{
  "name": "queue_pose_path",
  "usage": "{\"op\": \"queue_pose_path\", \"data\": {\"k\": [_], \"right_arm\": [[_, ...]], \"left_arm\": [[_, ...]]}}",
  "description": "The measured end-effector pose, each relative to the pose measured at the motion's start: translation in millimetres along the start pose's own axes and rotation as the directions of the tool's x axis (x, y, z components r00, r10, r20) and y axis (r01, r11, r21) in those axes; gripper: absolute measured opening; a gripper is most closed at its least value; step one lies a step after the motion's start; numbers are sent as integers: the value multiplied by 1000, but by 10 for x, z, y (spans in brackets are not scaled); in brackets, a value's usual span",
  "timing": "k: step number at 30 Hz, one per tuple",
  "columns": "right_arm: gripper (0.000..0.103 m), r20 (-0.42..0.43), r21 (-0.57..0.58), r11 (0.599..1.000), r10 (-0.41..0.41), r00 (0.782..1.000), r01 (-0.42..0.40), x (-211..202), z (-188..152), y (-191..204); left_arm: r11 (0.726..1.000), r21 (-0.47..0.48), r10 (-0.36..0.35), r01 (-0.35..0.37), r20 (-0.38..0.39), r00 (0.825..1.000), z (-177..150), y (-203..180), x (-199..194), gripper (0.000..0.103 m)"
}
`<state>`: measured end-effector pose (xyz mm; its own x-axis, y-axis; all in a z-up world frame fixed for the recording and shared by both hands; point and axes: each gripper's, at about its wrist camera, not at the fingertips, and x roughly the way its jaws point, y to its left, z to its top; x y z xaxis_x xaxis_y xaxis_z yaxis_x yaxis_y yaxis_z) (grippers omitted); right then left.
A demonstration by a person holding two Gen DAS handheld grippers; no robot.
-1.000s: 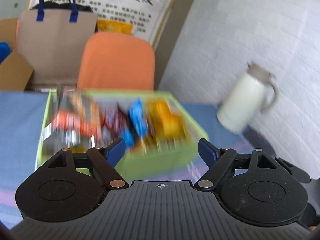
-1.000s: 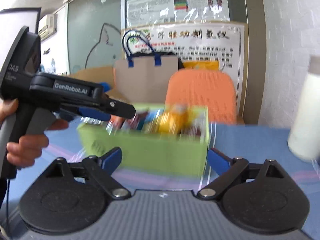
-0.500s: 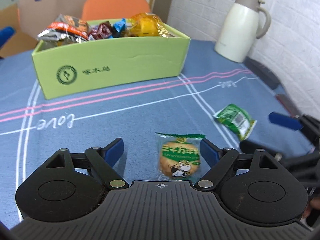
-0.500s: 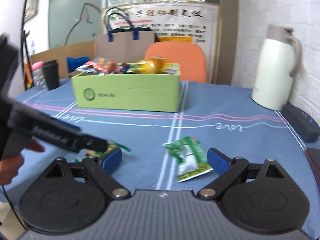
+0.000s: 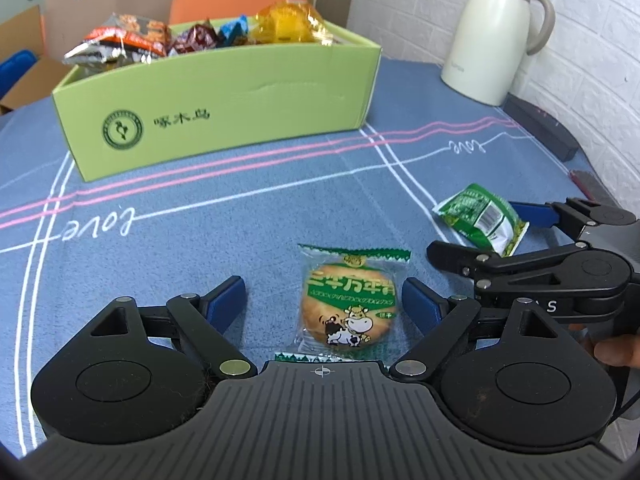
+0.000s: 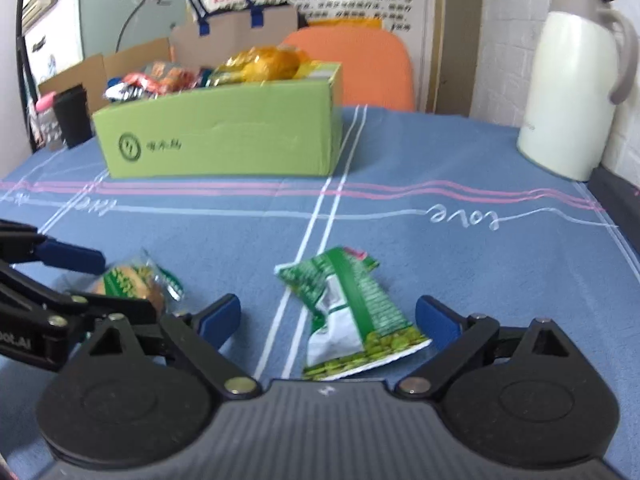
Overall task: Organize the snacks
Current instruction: 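Move both tools over the round cracker packet and green pea packet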
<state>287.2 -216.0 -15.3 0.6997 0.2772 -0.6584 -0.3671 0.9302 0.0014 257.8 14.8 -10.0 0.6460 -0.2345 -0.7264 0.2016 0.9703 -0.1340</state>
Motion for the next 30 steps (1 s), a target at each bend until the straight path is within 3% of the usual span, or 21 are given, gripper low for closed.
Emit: {"op": "queue_pose_path", "data": {"k": [12, 24, 27, 30], "right_arm": [[102, -11, -12, 1000, 13, 1000, -13, 16, 10, 4], [102, -9, 1, 1000, 7, 1000, -7, 9, 17, -6], [102, 56, 9, 997, -73, 996, 72, -218, 15, 39], [102, 146, -39, 999, -32, 989, 38, -614, 18, 278]], "left_arm": [[992, 112, 59, -63, 42, 997, -130, -132, 35, 86], [992, 112, 54, -62, 72, 996, -180, -93, 17, 90], [992, 104, 63, -69, 62, 996, -165, -85, -10, 85], [995, 90, 38, -43, 61, 997, -125, 10, -123, 74]]}}
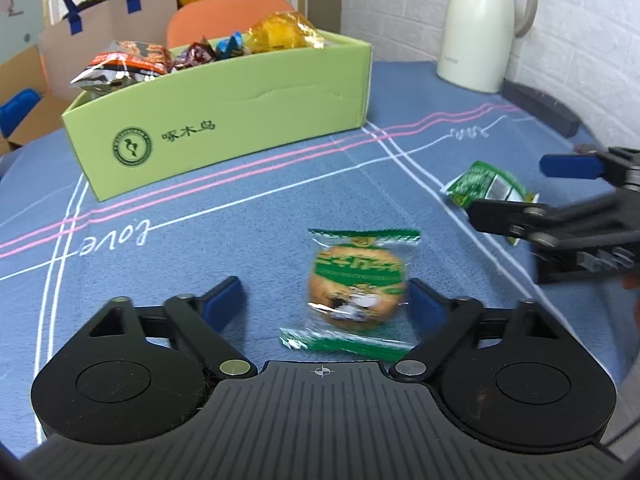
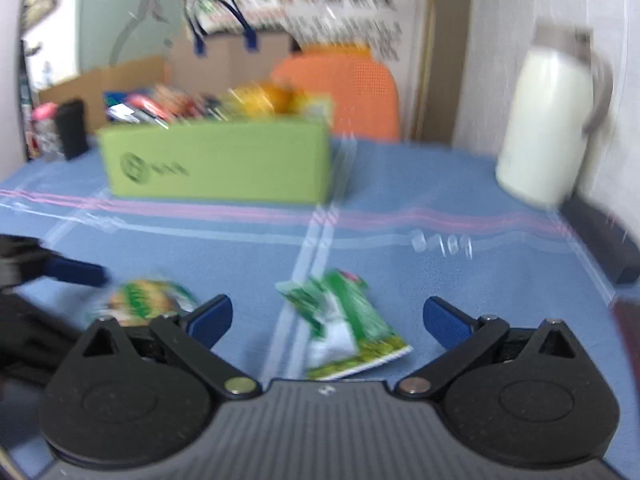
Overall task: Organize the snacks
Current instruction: 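Move both tools over the round cracker packet and green pea packet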
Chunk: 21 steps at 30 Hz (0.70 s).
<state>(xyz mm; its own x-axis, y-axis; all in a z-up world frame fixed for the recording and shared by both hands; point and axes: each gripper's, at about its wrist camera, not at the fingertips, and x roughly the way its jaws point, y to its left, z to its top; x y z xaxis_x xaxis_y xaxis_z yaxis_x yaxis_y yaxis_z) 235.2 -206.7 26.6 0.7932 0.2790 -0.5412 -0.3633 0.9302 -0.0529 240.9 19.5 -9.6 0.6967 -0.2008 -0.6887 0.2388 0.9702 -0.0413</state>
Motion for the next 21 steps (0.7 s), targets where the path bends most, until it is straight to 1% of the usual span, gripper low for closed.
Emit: {"op": "queue_pose_path", "data": {"k": [1, 3, 5, 6, 7, 8, 9, 10, 11, 12, 14, 16, 17, 18, 19, 20, 21], "right_arm": [[102, 18, -4, 1000, 26, 999, -26, -107, -1, 70], [102, 24, 14, 997, 77, 997, -77, -248, -55, 182], [102, -3, 40, 992, 116, 993, -116, -262, -120, 297], [102, -18, 44, 987, 154, 988, -154, -224, -150, 386], [102, -43, 38, 979, 199, 979, -198, -140, -167, 491], [102, -74, 24, 975, 222, 972, -221, -40, -173, 613], [102, -96, 2, 974, 227, 969, -228, 57, -173, 729], [102, -112, -15, 973, 229, 967, -232, 141, -171, 820], [102, -128, -23, 974, 222, 967, -226, 219, -167, 886], [102, -141, -29, 976, 209, 968, -216, 281, -159, 936], [102, -144, -48, 976, 204, 968, -213, 356, -141, 1004], [102, -151, -68, 975, 197, 969, -209, 428, -119, 1032], [102, -153, -66, 973, 207, 966, -219, 455, -102, 1025], [102, -152, -68, 972, 211, 966, -223, 473, -91, 1019], [100, -147, -66, 972, 216, 965, -227, 485, -87, 1002], [95, -138, -66, 973, 212, 967, -223, 487, -75, 999], [79, -123, -67, 976, 198, 972, -207, 459, -76, 966]], "left_arm": [[1000, -14, -12, 12, 7, 1000, 17, 56, -58, 74], [997, -61, -36, 38, 32, 999, 43, 225, -203, 76], [993, -101, -54, 59, 51, 997, 66, 415, -324, 78], [989, -125, -76, 82, 53, 996, 93, 502, -352, 78], [982, -148, -113, 119, 53, 992, 127, 573, -348, 78], [972, -167, -161, 165, 39, 986, 187, 625, -310, 78], [961, -171, -218, 217, 15, 976, 248, 650, -250, 78], [948, -159, -280, 275, -12, 960, 306, 644, -174, 78], [937, -153, -324, 313, -50, 945, 356, 631, -85, 77], [934, -151, -340, 324, -91, 936, 395, 607, -3, 74], [933, -118, -355, 340, -147, 923, 448, 559, 124, 66], [931, -96, -364, 352, -182, 913, 448, 531, 201, 50], [926, -91, -378, 367, -188, 907, 428, 533, 221, 49], [924, -82, -382, 373, -180, 907, 409, 536, 213, 47], [924, -77, -382, 374, -172, 908, 383, 541, 198, 39], [923, -79, -385, 377, -164, 908, 344, 540, 176, 34], [921, -88, -389, 379, -153, 909, 308, 549, 154, 32]]}}
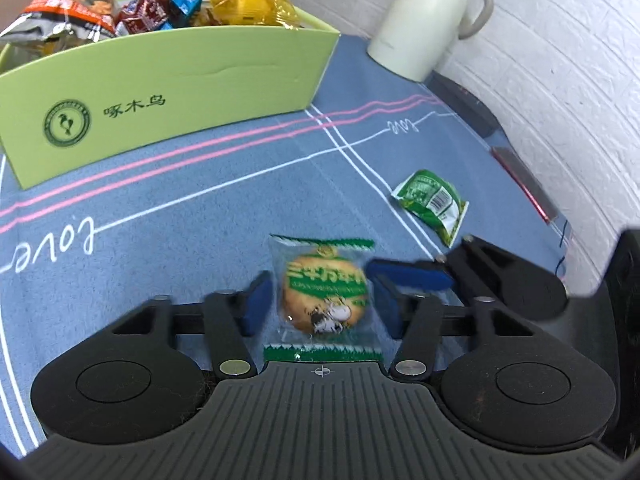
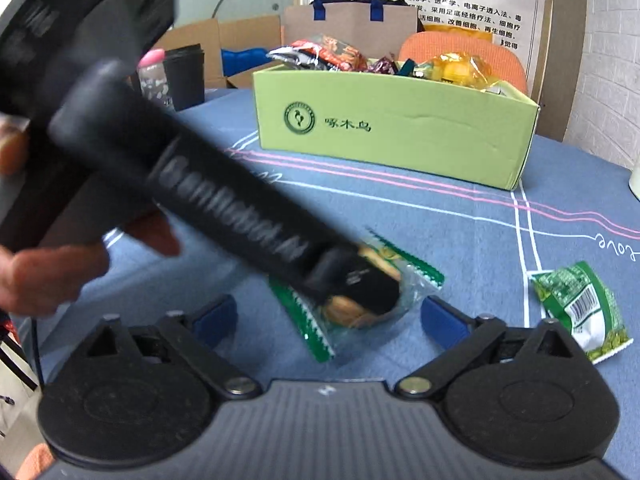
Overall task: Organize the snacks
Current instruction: 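Move both tools over the round cracker packet and green pea packet, then grasp the round cracker packet with the left tool while the right tool grasps it too, then carry the cracker packet into the green box and open both tools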
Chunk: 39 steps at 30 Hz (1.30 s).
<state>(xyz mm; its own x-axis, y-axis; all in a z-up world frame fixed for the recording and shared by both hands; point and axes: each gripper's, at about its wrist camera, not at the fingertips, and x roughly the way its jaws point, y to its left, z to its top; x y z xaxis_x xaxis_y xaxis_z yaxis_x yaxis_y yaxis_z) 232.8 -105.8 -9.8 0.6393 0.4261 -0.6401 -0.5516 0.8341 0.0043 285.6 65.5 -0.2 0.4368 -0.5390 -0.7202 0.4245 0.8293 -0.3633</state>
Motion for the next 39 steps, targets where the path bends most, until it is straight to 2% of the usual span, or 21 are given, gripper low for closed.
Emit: {"op": "queue_pose_path", "data": {"k": [3, 7, 9, 10, 11, 14, 20, 23, 25, 26, 27, 29, 31, 34, 36, 39], "right_arm": [[72, 5, 58, 998, 39, 999, -39, -42, 8, -96], [69, 13, 63, 997, 36, 999, -37, -92, -39, -53], [81, 16, 84, 996, 22, 1000, -24, -114, -81, -47], [82, 14, 71, 997, -7, 1000, 6, -135, -111, -13], [88, 7, 56, 998, -23, 1000, 22, -141, -131, 16], [89, 13, 35, 999, -38, 999, 37, -164, -177, 89], [88, 37, 37, 998, -50, 998, 49, -256, -292, 204], [89, 40, 41, 998, -57, 998, 55, -201, -254, 223], [83, 50, 43, 998, -44, 998, 42, -205, -244, 229], [73, 47, 44, 998, -45, 998, 43, -227, -238, 223], [73, 39, 45, 998, -34, 999, 32, -243, -231, 198], [73, 31, 42, 999, -18, 999, 16, -267, -185, 150], [73, 54, 19, 999, -29, 998, 28, -295, -61, 98], [73, 131, -40, 997, -65, 989, 71, -317, 320, -18], [73, 194, -93, 989, -92, 977, 112, -260, 647, -102], [73, 245, -125, 983, -104, 964, 138, 10, 1155, -287]], "left_arm": [[999, -34, 35, -33, 52, 998, -121, -10, -62, 28], [992, -104, 77, -68, 82, 994, -221, -94, -100, 27], [989, -116, 102, -92, 86, 991, -274, -166, -102, 27], [989, -127, 94, -82, 86, 992, -301, -184, -112, 28], [988, -135, 88, -76, 85, 992, -321, -202, -117, 28], [989, -125, 89, -77, 88, 992, -344, -233, -132, 33], [988, -127, 97, -86, 78, 992, -390, -263, -168, 33], [990, -112, 93, -83, 89, 992, -446, -292, -186, 39], [990, -100, 109, -100, 92, 990, -470, -338, -179, 36], [989, -91, 122, -114, 91, 988, -480, -362, -181, 34], [989, -82, 128, -121, 89, 988, -490, -379, -187, 29], [989, -95, 122, -113, 88, 989, -493, -380, -200, 26], [988, -116, 113, -100, 106, 988, -409, -378, -229, 26], [991, -111, 95, -75, 186, 978, -70, -376, -333, 26], [993, -96, 94, -72, 248, 964, 262, -351, -428, 26], [991, -74, 128, -109, 324, 938, 808, -254, -467, 26]]}}
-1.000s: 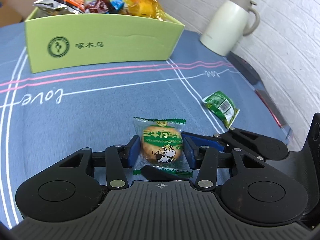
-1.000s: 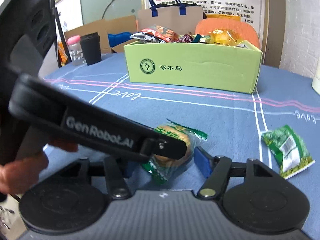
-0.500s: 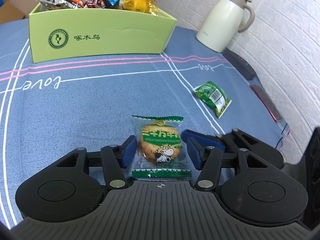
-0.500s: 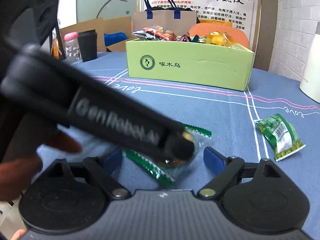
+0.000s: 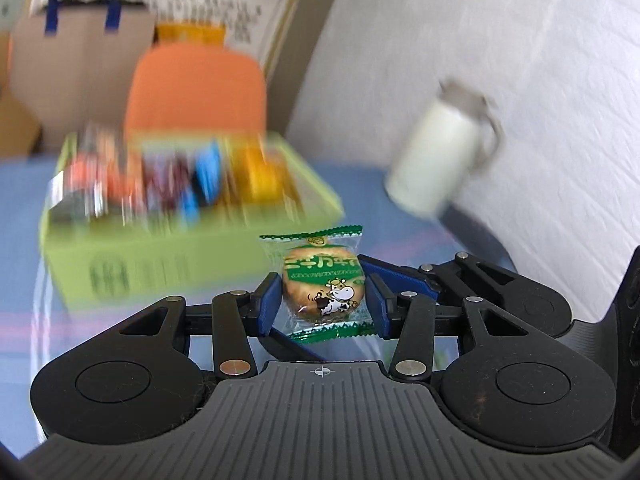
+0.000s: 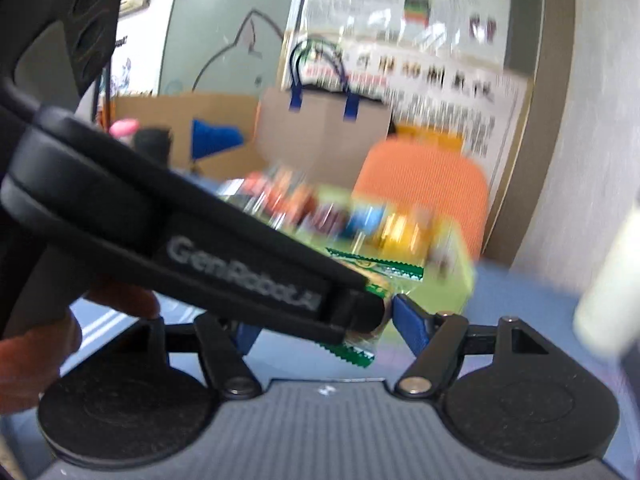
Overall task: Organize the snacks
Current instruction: 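Carry the cracker packet into the green box and open both tools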
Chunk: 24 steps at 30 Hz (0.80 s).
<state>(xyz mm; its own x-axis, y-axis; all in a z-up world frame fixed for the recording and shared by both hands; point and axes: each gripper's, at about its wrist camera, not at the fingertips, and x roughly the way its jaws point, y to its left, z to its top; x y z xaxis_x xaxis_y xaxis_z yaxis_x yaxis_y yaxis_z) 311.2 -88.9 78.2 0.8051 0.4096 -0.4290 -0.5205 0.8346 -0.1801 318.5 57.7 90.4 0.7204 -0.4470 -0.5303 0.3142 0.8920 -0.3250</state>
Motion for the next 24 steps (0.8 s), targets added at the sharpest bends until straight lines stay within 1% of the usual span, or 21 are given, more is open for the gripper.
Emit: {"op": "queue_pose_path", "data": {"k": [2, 5, 8, 10, 11, 12, 14, 16, 17, 18, 19, 20, 22, 24], "right_arm": [[73, 9, 7, 1000, 8, 1000, -8, 352, 186, -143], [73, -10, 37, 999, 33, 999, -33, 895, 323, -292], [73, -60, 41, 997, 64, 996, -62, 1317, 340, -321], [74, -92, 28, 997, 75, 993, -73, 1506, 280, -295], [77, -94, 22, 997, 82, 992, -80, 1546, 245, -281], [78, -85, 16, 997, 82, 993, -81, 1554, 226, -256], [78, -79, 19, 996, 86, 993, -84, 1546, 214, -258], [81, -82, 9, 997, 79, 994, -78, 1529, 207, -248], [87, -73, 15, 997, 78, 994, -77, 1488, 218, -251], [88, -59, 31, 997, 70, 996, -68, 1393, 217, -252], [89, -40, 46, 997, 70, 997, -68, 1293, 235, -284], [92, -13, 57, 996, 70, 997, -69, 1156, 244, -328], [92, 39, 70, 996, 57, 998, -60, 800, 222, -432], [92, 70, 99, 994, 33, 997, -40, 424, 107, -557]], "left_arm": [[999, 4, 38, -38, 24, 999, 313, 114, 193, 26], [996, -20, 92, -92, 19, 996, 632, 354, 553, 26], [989, -43, 141, -141, -4, 990, 751, 599, 882, 26], [987, -39, 155, -156, -30, 987, 724, 724, 1048, 27], [987, -38, 154, -156, -31, 988, 691, 773, 1100, 28], [989, -30, 146, -147, -29, 989, 659, 818, 1141, 31], [992, -44, 121, -121, -24, 992, 632, 876, 1167, 30], [991, -56, 123, -124, -25, 992, 652, 900, 1168, 43], [990, -55, 130, -130, -15, 991, 678, 894, 1160, 47], [989, -57, 134, -134, 1, 991, 683, 865, 1113, 52], [990, -56, 134, -133, 26, 991, 697, 830, 1030, 54], [989, -53, 138, -135, 59, 989, 711, 776, 918, 57], [987, -44, 159, -154, 137, 978, 706, 616, 621, 71], [988, -21, 157, -156, 198, 968, 651, 437, 327, 75]]}}
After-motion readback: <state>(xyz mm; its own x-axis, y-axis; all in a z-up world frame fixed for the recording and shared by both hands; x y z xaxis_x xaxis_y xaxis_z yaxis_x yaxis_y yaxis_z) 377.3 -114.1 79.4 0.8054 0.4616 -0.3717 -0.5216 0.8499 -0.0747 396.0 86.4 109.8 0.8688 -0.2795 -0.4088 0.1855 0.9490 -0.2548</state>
